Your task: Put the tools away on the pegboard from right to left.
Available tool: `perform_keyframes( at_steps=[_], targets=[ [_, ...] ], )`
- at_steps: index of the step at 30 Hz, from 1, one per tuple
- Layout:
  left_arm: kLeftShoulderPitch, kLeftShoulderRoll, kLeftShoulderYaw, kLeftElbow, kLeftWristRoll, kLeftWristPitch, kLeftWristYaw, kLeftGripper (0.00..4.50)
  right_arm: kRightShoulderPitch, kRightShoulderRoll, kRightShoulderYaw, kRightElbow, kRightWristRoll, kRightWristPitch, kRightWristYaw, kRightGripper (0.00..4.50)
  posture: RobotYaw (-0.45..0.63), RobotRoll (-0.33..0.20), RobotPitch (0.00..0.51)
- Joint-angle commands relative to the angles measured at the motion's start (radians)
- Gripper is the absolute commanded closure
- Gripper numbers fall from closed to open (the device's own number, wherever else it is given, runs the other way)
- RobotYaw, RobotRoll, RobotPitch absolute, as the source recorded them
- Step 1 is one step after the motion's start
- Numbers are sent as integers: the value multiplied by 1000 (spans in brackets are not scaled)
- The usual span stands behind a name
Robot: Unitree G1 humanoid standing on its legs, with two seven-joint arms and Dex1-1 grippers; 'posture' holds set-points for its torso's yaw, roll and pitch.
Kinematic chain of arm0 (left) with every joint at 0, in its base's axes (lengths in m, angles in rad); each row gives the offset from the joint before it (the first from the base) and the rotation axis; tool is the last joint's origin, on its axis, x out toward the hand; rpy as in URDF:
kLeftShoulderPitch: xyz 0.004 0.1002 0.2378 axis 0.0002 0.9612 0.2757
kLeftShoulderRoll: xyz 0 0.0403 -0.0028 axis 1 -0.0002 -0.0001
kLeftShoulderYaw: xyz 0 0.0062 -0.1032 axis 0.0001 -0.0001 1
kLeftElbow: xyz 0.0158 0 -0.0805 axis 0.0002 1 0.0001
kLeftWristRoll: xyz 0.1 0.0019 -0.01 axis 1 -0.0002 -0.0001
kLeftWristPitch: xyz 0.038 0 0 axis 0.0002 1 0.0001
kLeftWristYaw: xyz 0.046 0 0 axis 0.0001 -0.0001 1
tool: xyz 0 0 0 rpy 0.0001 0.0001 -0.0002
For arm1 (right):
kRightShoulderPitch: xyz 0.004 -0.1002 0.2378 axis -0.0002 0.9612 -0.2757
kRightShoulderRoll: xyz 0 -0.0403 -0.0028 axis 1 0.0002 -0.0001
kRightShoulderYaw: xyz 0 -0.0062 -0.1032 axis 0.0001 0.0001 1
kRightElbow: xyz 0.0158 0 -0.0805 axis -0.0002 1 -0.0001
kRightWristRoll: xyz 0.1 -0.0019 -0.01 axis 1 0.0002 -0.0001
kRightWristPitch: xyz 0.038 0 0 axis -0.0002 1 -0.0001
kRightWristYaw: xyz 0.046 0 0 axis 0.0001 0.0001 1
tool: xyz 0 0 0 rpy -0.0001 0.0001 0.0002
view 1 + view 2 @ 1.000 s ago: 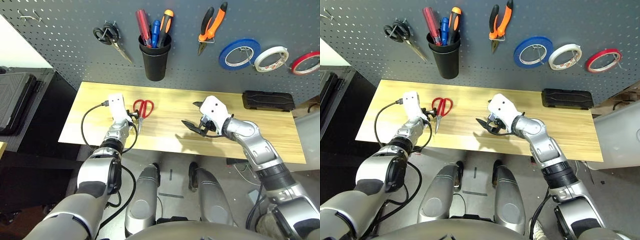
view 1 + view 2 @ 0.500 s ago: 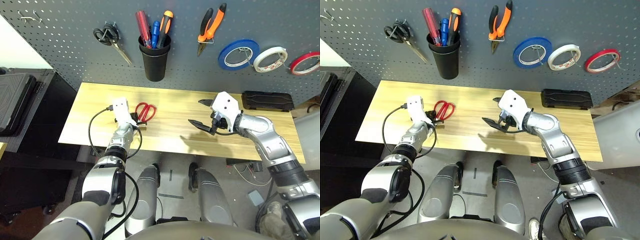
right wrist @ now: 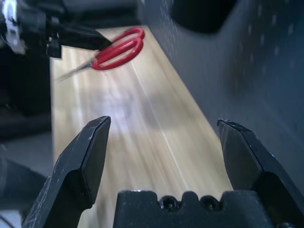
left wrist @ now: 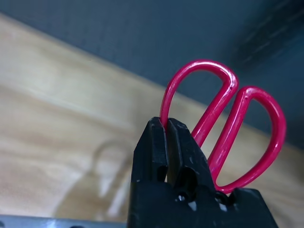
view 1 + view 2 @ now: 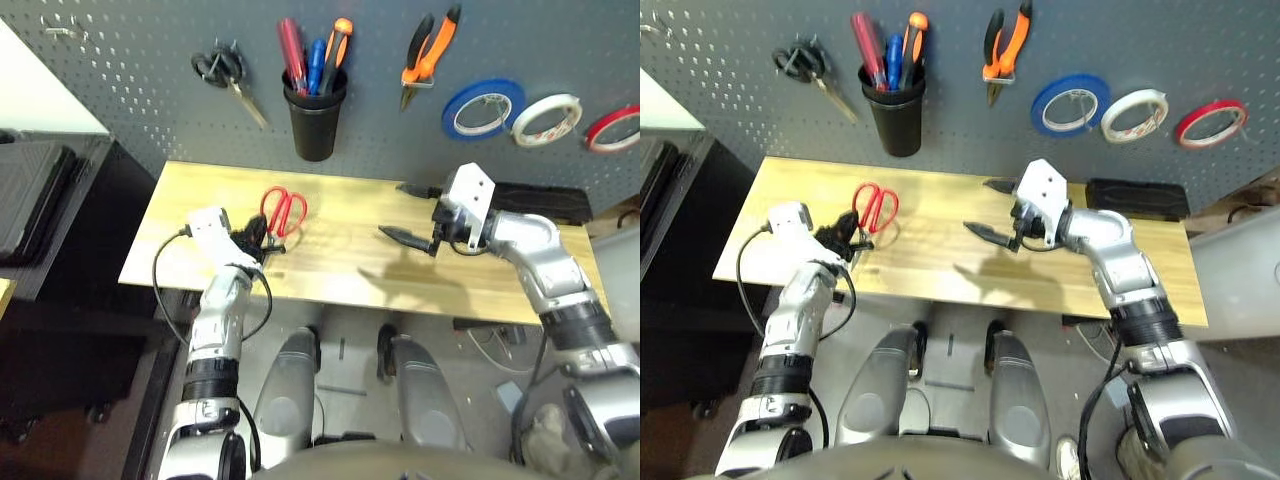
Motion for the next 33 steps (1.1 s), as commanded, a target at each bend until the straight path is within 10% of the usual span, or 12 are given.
perform_keyframes(
  at_steps=[1, 14, 33],
  targets=[
    [27, 13, -2, -133, -64, 62, -8, 4491, 4, -4, -42, -13, 78, -12, 62, 0, 268, 0, 259],
    [-178, 80, 120, -266, -193, 164, 114, 4491, -114, -73, -178, -107, 288, 214, 76, 0, 261, 0, 268],
    [-449, 146, 184, 80, -136, 27, 121, 4491, -138, -56, -166, -153, 273, 289, 6, 0, 234, 0, 262]
  ],
)
